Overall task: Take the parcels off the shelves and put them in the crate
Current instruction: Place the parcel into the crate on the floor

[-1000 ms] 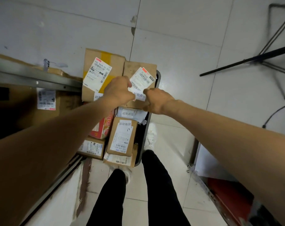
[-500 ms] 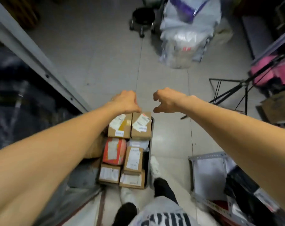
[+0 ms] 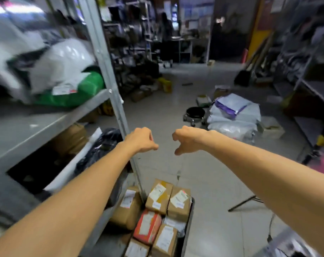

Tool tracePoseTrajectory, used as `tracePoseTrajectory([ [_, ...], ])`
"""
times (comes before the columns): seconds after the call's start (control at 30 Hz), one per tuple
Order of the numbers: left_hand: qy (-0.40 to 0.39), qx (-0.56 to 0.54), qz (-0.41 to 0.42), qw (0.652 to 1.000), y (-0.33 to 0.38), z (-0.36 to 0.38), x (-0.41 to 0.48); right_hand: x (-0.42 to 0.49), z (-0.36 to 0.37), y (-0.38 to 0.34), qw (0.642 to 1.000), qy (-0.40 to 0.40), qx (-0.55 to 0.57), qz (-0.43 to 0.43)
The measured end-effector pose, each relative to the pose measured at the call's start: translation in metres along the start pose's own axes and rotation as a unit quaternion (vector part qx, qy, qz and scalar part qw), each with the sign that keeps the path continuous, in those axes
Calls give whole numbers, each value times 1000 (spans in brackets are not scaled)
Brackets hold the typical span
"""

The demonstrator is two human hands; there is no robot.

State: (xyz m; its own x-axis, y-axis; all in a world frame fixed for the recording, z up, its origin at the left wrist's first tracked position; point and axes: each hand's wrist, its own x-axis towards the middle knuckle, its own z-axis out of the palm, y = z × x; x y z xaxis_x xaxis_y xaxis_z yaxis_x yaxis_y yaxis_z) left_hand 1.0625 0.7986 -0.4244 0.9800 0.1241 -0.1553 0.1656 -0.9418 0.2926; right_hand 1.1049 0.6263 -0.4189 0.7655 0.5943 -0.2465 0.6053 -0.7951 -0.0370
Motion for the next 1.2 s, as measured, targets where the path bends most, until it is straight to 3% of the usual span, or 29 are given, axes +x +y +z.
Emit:
tracePoseTrajectory([
  [0.33,82,37,-131,987,-17,-50,-167,-75,-33,-99,979,63,-21,-192],
  [0.73,175,-7,-317,932,-59,-81,-376,-165,-63,-257,925,93,-73,-360],
  [0.97,209,-29,-435,876,-60,-78,-525,-259,-54,-378,862,60,-80,-496],
  [1.2,211,-2,-577,789,-46,-71,-697,-366,-37,-482,755,54,-105,-645],
])
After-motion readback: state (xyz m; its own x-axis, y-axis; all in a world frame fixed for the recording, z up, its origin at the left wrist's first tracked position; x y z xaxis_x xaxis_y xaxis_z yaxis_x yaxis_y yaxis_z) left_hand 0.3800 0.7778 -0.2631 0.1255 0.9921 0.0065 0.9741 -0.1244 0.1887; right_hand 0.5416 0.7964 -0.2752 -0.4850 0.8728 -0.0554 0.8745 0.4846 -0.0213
